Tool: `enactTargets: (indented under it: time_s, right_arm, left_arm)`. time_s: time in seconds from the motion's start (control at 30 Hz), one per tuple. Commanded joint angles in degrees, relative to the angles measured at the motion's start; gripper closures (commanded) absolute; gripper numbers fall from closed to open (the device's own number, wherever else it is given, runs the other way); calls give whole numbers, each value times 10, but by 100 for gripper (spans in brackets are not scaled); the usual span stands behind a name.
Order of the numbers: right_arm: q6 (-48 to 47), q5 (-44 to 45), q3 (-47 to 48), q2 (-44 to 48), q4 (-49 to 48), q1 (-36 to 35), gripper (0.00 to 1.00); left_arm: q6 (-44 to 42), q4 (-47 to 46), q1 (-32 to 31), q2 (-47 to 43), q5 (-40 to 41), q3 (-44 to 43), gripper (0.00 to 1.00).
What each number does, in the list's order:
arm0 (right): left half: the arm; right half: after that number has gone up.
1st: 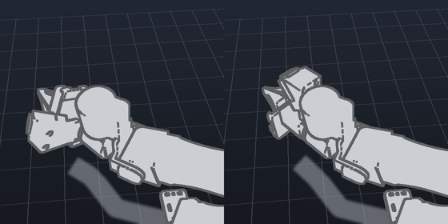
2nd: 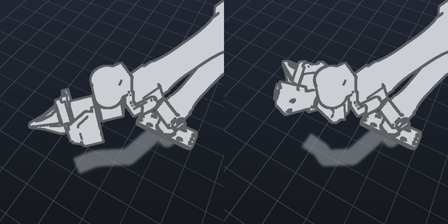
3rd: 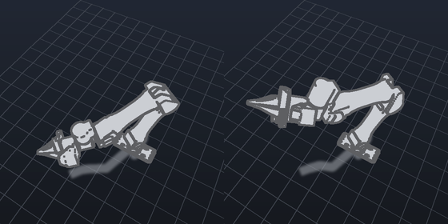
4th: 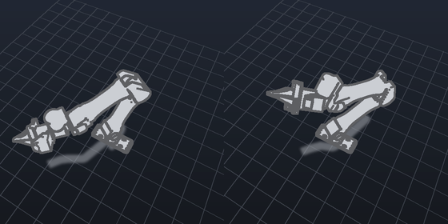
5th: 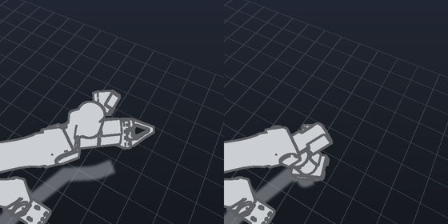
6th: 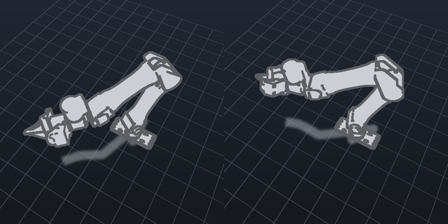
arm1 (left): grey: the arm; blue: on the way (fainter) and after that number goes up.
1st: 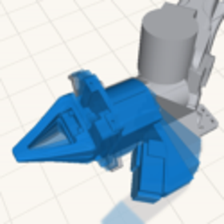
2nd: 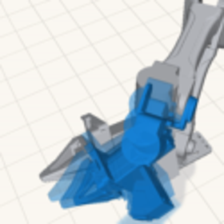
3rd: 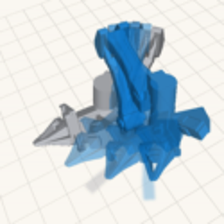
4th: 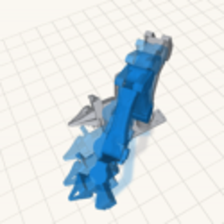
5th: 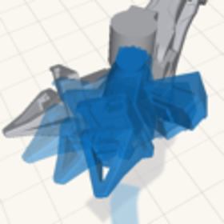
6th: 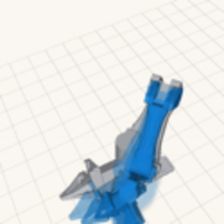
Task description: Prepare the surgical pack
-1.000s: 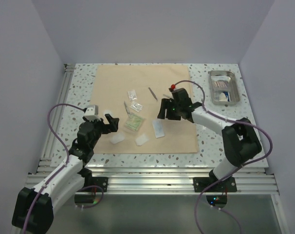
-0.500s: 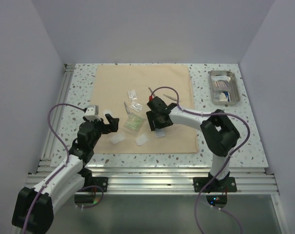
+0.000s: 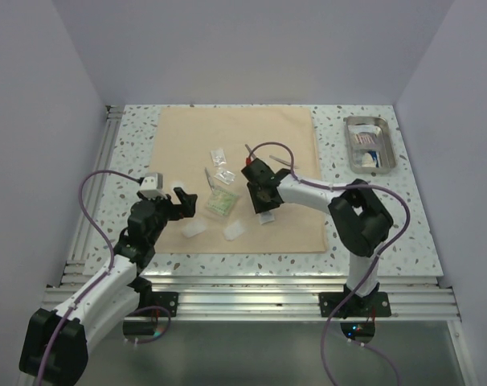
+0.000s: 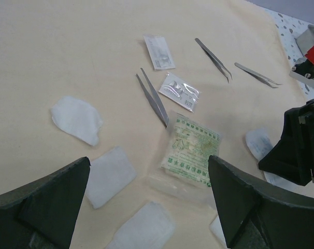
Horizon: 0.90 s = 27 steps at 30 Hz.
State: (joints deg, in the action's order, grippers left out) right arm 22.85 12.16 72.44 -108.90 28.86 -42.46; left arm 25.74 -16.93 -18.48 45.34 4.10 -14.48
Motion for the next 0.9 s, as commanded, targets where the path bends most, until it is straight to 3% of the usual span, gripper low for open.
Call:
enactTargets:
  time_s: [0.0,0.17,0.33,0.6,0.7,0.87]
  right_arm:
    - [-5,50,18,54,11,17,65]
    - [-20,16,24,112,4,114,66]
    - [-12,2,46,139,-8,278,66]
    - [145,46,45,126,-146,481,67]
    - [213,59,67,86,-160,520,71]
    - [291,114,90,41,-162,526,70]
  left_arm:
    - [-14,-6,-3,-6,0,-20,0]
    - [-14,-8,-4,-1,-2,-20,0]
    - [-14,-7,-4,-1,-1,-20,0]
    - [-17,-13,-7,-9,10,-15,0]
    - [-17,-14,-7,-6,12,-14,0]
    - [-18,-16,-8,0,14,-17,0]
